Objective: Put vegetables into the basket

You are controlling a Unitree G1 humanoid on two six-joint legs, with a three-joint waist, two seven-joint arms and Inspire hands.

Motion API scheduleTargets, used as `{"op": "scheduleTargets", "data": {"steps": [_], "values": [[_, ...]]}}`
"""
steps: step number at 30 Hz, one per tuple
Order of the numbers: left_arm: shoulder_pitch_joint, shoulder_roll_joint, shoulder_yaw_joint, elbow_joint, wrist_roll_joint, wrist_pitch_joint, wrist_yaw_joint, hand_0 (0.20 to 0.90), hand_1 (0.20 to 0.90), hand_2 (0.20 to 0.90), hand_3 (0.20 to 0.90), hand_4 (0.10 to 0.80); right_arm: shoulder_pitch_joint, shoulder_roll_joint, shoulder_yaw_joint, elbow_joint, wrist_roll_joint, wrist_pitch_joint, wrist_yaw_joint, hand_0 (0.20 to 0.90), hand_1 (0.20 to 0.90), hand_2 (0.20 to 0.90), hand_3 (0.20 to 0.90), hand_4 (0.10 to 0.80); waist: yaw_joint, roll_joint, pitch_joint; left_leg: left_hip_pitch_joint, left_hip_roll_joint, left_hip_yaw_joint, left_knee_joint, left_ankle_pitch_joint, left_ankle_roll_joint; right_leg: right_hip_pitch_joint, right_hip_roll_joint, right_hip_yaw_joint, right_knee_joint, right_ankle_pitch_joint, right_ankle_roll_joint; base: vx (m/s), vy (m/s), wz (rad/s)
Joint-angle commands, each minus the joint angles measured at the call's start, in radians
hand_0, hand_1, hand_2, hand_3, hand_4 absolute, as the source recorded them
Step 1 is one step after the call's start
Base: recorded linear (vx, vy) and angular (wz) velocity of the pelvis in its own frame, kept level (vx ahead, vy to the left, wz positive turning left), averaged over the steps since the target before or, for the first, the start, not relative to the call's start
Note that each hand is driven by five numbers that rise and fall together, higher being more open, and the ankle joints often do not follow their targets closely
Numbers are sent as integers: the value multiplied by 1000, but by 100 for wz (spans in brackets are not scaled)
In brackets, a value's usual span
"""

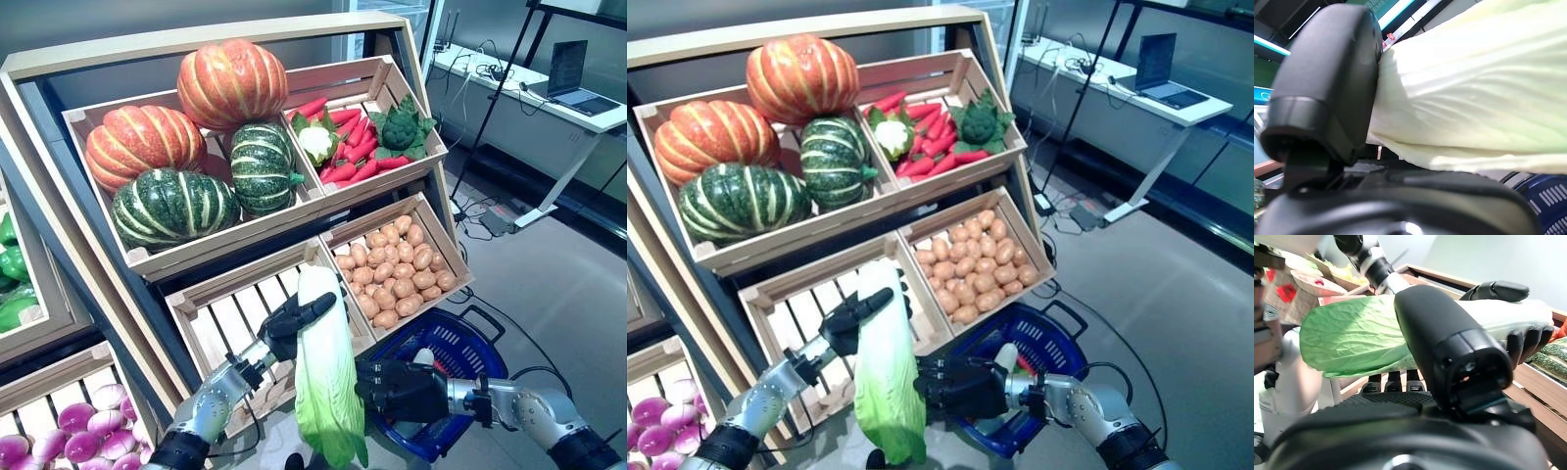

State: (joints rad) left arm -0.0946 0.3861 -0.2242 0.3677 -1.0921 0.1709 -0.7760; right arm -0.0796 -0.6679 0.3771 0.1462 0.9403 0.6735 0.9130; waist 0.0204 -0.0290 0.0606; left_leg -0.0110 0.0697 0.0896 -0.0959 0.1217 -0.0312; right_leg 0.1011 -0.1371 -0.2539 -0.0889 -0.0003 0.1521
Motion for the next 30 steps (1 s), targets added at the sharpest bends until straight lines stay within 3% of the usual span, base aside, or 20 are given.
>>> {"op": "scheduleTargets", "data": {"steps": [1,7,14,20,25,30], "values": [[-128,-21,-26,75,61,-38,-65,300,300,300,300,400,-177,110,9,-149,197,-145,430,900,900,900,900,800,16,-34,-16,85,28,13,9,-128,-41,-14,-69,10,17,51,28,0,0,0],[-125,-46,4,105,98,-32,-91,300,300,300,300,400,-203,136,16,-152,212,-178,518,900,900,900,900,800,24,-31,-17,92,27,8,9,-130,-43,-5,-70,9,20,45,26,0,0,0],[-127,-72,26,116,118,-30,-88,300,300,300,300,400,-189,180,11,-135,166,-117,445,900,900,900,900,800,25,-25,-20,89,28,3,9,-129,-46,-3,-72,10,17,44,26,0,0,0],[-130,-63,18,103,112,-34,-38,300,300,300,300,400,-157,164,9,-89,67,-44,205,900,900,900,900,800,17,-25,-18,90,30,5,9,-127,-47,-7,-71,11,21,43,24,0,0,0],[-123,-54,-19,51,54,-71,41,300,300,300,300,400,-135,152,12,-107,114,14,18,900,900,900,900,800,8,-28,-6,87,32,8,9,-122,-46,-12,-70,11,22,48,25,0,0,0],[-126,-47,-42,29,39,-89,86,300,300,300,300,400,-146,157,40,-118,114,52,-59,900,900,900,900,800,7,-30,-5,88,32,8,9,-119,-44,-10,-69,12,19,53,25,0,0,0]]}}
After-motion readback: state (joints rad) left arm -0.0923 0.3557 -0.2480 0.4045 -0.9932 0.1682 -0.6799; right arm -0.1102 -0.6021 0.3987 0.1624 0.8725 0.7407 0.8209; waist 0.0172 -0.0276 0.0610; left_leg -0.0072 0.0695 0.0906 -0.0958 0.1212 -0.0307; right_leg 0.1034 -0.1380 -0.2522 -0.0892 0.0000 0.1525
